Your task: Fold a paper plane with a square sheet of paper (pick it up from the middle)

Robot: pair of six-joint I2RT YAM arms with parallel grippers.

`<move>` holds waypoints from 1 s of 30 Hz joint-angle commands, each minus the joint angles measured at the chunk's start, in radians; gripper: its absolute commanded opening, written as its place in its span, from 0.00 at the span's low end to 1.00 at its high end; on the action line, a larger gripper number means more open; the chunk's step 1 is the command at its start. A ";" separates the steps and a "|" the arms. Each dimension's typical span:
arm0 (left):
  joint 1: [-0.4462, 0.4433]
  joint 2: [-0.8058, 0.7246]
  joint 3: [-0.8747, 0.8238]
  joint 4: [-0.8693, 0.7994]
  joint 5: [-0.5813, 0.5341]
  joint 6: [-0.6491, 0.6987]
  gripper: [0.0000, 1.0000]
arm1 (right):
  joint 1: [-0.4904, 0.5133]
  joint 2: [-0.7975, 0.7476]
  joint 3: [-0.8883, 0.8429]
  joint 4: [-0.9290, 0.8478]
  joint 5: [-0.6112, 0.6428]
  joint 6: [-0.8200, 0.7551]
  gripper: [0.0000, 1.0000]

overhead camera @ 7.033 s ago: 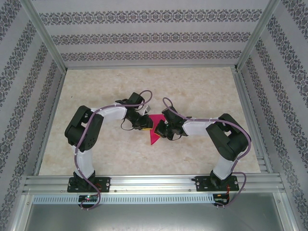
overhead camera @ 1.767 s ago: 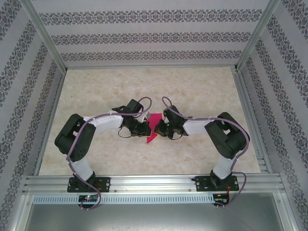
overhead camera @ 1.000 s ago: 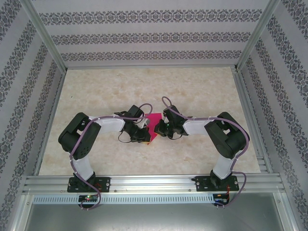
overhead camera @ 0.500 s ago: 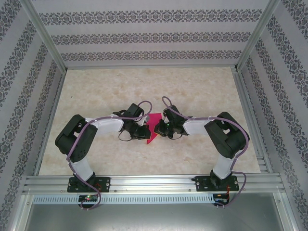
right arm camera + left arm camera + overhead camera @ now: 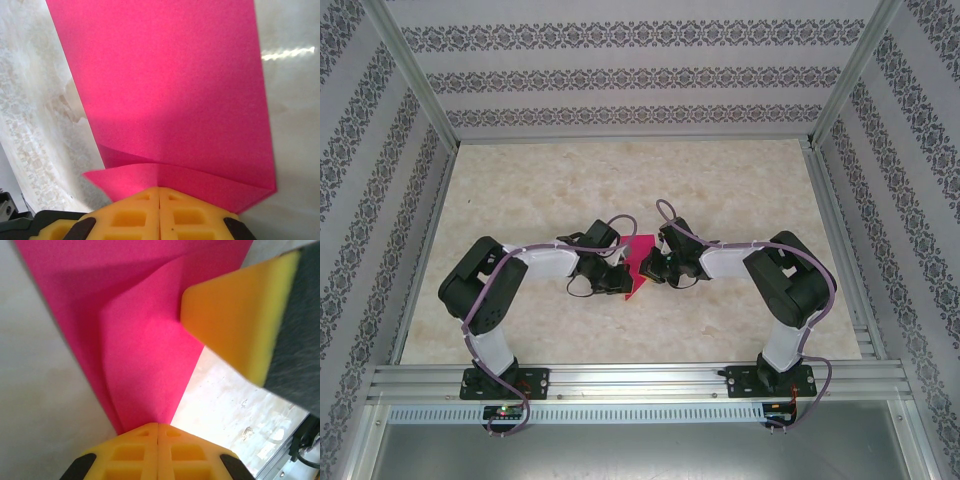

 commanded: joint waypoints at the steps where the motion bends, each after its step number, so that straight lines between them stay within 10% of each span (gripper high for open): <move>1: -0.022 -0.016 -0.024 -0.003 -0.018 0.000 0.07 | -0.008 0.062 -0.013 -0.068 0.055 -0.027 0.08; 30: -0.055 -0.196 -0.069 0.070 -0.135 -0.001 0.06 | -0.026 0.095 -0.003 -0.070 0.053 -0.041 0.07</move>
